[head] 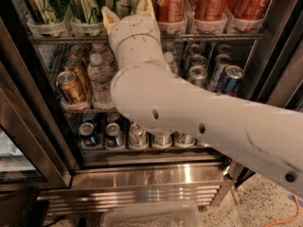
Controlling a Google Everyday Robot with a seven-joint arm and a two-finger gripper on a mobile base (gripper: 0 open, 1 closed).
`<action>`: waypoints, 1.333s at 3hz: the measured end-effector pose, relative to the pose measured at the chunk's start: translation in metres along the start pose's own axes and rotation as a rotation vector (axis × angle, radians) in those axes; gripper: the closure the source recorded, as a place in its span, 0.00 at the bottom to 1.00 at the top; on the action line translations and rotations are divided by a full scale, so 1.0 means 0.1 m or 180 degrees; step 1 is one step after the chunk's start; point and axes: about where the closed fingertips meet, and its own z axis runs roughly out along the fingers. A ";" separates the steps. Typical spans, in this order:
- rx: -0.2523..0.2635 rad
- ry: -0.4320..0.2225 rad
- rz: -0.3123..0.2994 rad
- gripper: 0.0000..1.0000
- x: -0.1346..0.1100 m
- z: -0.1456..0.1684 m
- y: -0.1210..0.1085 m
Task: Pick green can from top shelf of fridge
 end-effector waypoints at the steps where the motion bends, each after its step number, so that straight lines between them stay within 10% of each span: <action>1: 0.0035 -0.0008 0.0016 0.30 0.02 0.08 -0.01; 4: 0.0109 -0.0050 0.0081 0.95 -0.02 0.19 -0.08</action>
Offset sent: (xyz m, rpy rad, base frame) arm 0.0262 -0.0024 -0.0013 0.0353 -0.0089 -0.0243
